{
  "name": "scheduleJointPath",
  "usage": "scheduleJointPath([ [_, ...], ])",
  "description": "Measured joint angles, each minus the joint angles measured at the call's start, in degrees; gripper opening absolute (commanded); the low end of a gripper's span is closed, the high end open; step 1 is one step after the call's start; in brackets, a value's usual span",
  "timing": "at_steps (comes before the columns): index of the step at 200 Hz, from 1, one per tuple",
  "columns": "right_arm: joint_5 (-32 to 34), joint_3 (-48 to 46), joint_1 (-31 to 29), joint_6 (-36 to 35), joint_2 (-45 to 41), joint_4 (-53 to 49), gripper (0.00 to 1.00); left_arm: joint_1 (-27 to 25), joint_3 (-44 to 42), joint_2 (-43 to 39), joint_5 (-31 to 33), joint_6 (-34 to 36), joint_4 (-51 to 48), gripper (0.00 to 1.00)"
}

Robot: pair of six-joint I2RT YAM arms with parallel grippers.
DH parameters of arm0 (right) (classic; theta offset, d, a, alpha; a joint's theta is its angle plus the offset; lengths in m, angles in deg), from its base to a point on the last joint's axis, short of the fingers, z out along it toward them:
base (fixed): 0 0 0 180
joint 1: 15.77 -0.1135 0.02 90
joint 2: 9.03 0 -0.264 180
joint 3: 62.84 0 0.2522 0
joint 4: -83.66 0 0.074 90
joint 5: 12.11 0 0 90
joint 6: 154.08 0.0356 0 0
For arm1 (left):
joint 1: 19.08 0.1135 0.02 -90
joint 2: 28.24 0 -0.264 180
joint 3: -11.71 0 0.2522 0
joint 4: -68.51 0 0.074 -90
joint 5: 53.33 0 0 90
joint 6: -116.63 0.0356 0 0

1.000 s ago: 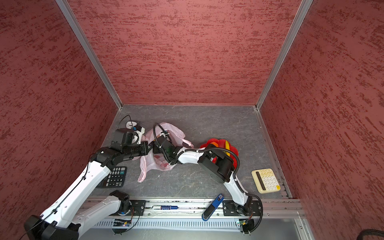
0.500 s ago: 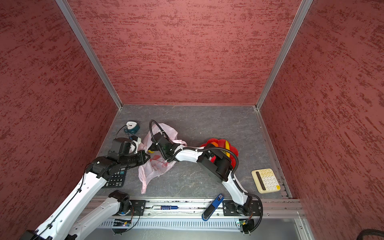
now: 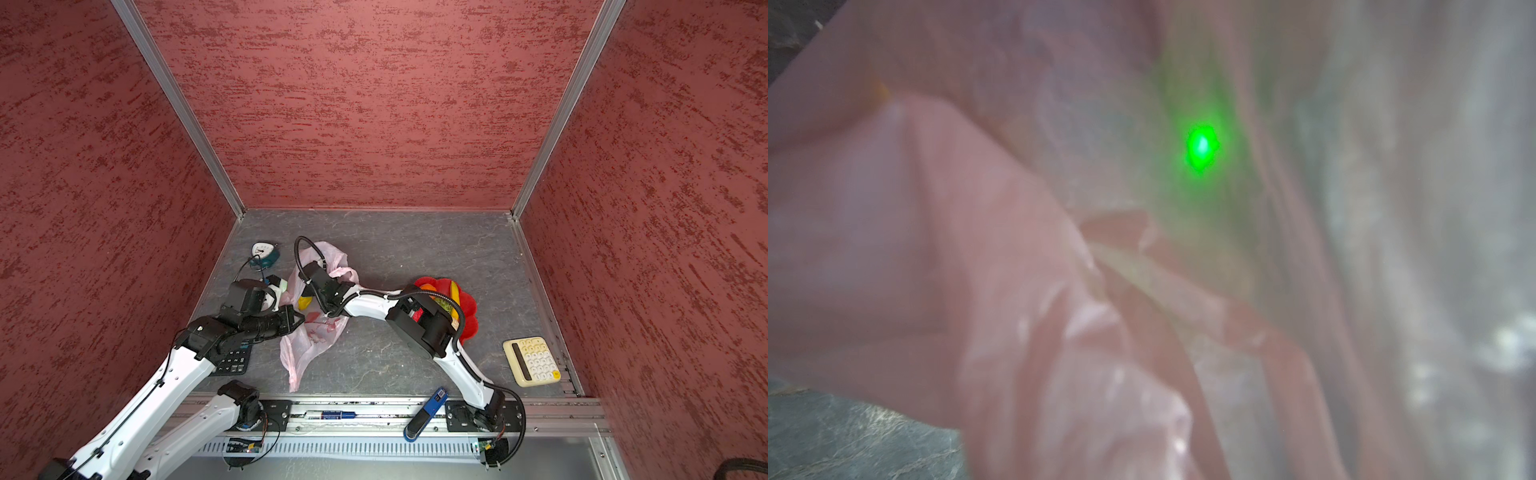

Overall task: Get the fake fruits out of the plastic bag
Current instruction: 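Lower the right gripper onto the pale cream fruit inside the bag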

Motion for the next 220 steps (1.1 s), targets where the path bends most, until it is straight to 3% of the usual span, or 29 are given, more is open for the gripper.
scheduleJointPath([
  [115, -1.25, 9.60, 0.22, -0.35, 6.40, -4.35, 0.88, -1.60, -0.66, 0.00, -0.39, 0.00, 2.16, 0.10],
  [197, -0.92, 14.21, 1.27, 1.79, 9.92, -7.04, 0.74, -1.60, -1.11, -0.72, 0.68, -0.07, 2.47, 0.10],
  [220, -0.59, 13.70, 1.42, 2.27, 9.81, -6.16, 0.62, -1.60, -1.42, -0.79, 0.98, -0.09, 2.54, 0.10],
])
